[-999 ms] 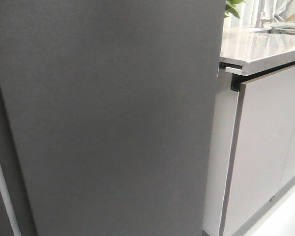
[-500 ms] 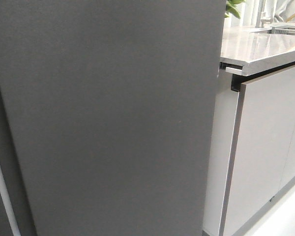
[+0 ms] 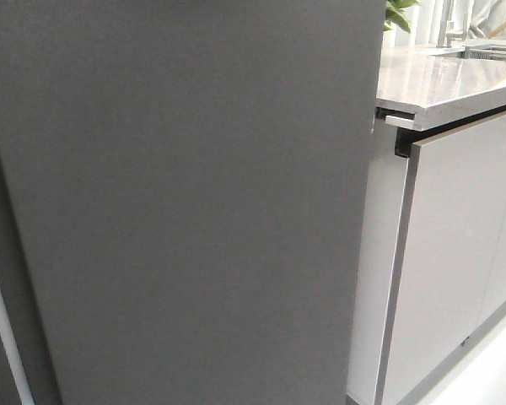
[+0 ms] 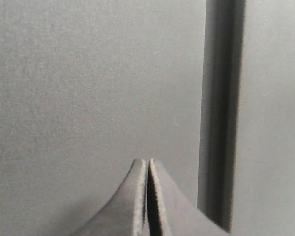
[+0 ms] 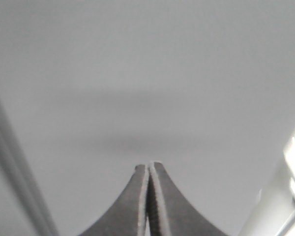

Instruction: Close fridge door

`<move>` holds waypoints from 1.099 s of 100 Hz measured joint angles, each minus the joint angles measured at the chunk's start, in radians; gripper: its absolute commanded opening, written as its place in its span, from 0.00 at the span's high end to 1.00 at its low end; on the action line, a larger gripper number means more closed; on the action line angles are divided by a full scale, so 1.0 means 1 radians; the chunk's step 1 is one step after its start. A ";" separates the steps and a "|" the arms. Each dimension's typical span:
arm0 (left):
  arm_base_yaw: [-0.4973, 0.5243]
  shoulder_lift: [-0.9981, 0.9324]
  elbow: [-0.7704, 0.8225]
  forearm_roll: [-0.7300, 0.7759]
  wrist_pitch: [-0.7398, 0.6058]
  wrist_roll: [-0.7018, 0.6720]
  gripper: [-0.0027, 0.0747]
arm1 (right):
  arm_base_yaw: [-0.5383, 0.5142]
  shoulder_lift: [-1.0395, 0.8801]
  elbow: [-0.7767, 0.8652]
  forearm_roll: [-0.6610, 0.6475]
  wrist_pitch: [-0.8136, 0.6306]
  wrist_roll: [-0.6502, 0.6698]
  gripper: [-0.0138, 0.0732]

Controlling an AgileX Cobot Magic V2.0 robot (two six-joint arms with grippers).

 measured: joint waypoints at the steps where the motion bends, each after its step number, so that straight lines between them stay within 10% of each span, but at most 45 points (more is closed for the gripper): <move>1: 0.000 0.000 0.000 0.000 0.000 0.000 0.99 | 0.000 -0.022 0.011 0.000 -0.003 0.003 0.89; 51: 0.000 0.000 0.000 0.000 0.000 0.000 0.99 | 0.000 -0.553 0.605 0.000 -0.142 0.126 0.89; 110: 0.000 0.000 0.000 0.000 0.000 0.000 0.99 | 0.000 -0.589 0.659 0.000 -0.205 0.135 0.89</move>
